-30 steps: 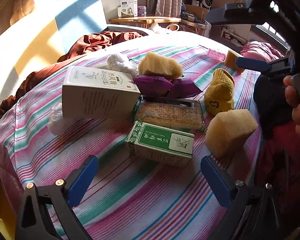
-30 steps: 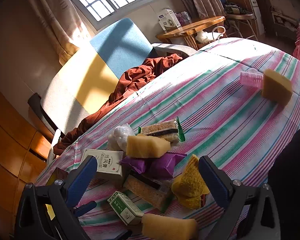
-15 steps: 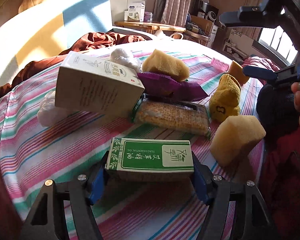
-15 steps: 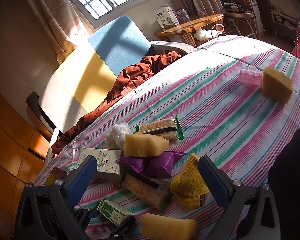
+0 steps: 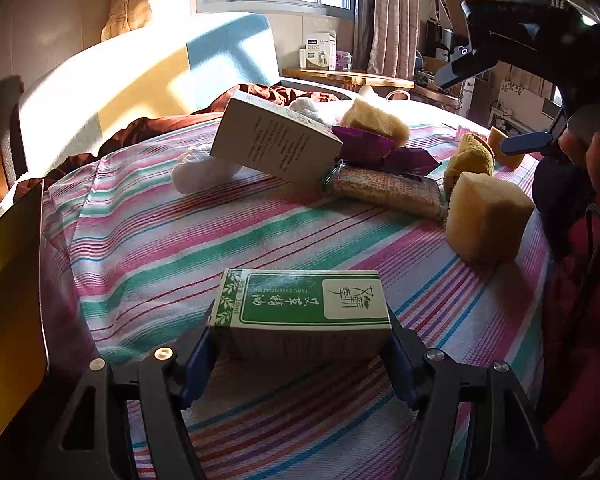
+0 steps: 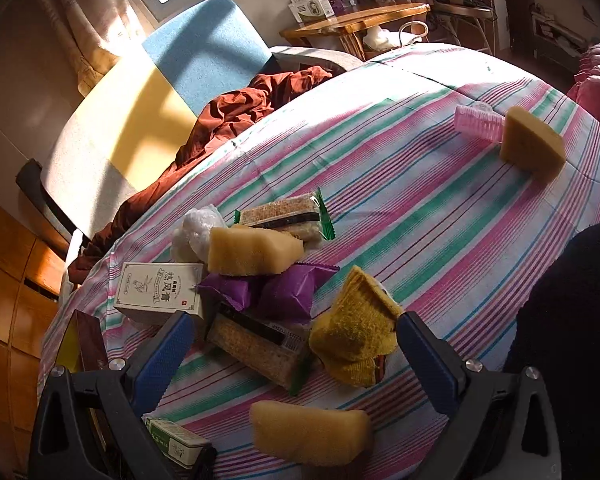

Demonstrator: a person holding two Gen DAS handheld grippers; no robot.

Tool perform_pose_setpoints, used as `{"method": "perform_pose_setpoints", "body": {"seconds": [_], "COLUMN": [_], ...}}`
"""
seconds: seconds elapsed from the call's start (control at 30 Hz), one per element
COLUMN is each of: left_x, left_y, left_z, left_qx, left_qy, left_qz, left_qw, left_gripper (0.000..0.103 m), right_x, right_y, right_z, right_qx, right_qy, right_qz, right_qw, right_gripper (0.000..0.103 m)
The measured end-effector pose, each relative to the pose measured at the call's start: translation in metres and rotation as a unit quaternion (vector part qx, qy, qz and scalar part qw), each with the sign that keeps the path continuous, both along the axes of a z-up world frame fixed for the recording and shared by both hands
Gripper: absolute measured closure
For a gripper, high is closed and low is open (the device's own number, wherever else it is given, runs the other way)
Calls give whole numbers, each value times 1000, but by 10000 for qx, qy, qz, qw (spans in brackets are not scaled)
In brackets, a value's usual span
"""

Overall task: Organize objects
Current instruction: 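Lift the green box with the left tool while the right tool grasps a yellow sponge, then carry the green box into the gold tray and open the left tool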

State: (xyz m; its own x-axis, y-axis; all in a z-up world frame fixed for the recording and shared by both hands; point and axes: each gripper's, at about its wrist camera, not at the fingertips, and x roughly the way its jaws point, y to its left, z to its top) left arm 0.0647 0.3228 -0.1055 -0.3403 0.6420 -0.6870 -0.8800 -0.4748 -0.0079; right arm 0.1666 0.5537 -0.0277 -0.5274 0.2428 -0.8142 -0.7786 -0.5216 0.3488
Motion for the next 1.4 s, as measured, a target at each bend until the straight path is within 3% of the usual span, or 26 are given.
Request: {"method": "perform_pose_setpoints", "body": {"seconds": [0.17,0.33,0.4,0.43,0.5,0.7,0.93,1.07,1.13,1.17,1.27,1.4], "left_x": [1,1,1,1,1,2,5,5,6,7,9,-10], "left_y": [-3,-4,-6,-7,-8,-11,-18,-28,-34,-38,-51,-81], "left_z": [1,1,1,2,1,1,3,8,16,22,44,72], "left_qx": [64,100,114,123,137,162,119,184,301,346,496,682], "left_qy": [-25,-49,-57,-57,-60,-60,-25,-238,-368,-322,-211,-260], "left_qz": [8,16,18,20,25,47,60,108,125,131,194,659], "left_qw": [10000,9999,9999,9999,9999,9998,9999,9995,9988,9988,9984,9952], "left_gripper": [31,31,31,31,31,31,31,32,32,32,32,32], "right_x": [-8,-27,-30,-30,-32,-35,-37,-41,-52,-54,-57,-58], "right_y": [-37,-53,-54,-53,-54,-66,-77,-84,-87,-90,-103,-101], "right_z": [5,-14,-26,-34,-40,-35,-32,-28,-33,-38,-39,-39], "right_qx": [399,493,410,242,235,210,377,410,272,312,713,734], "right_qy": [-715,-1524,-1758,-1851,-2072,-1505,-1360,-1204,-959,-1051,-1076,-970], "right_qz": [479,655,693,722,750,1358,1739,1905,2023,2008,2076,2008], "right_qw": [9955,9849,9811,9798,9751,9790,9746,9734,9742,9735,9697,9721], "right_gripper": [0,0,10,27,39,44,43,43,43,43,43,43]}}
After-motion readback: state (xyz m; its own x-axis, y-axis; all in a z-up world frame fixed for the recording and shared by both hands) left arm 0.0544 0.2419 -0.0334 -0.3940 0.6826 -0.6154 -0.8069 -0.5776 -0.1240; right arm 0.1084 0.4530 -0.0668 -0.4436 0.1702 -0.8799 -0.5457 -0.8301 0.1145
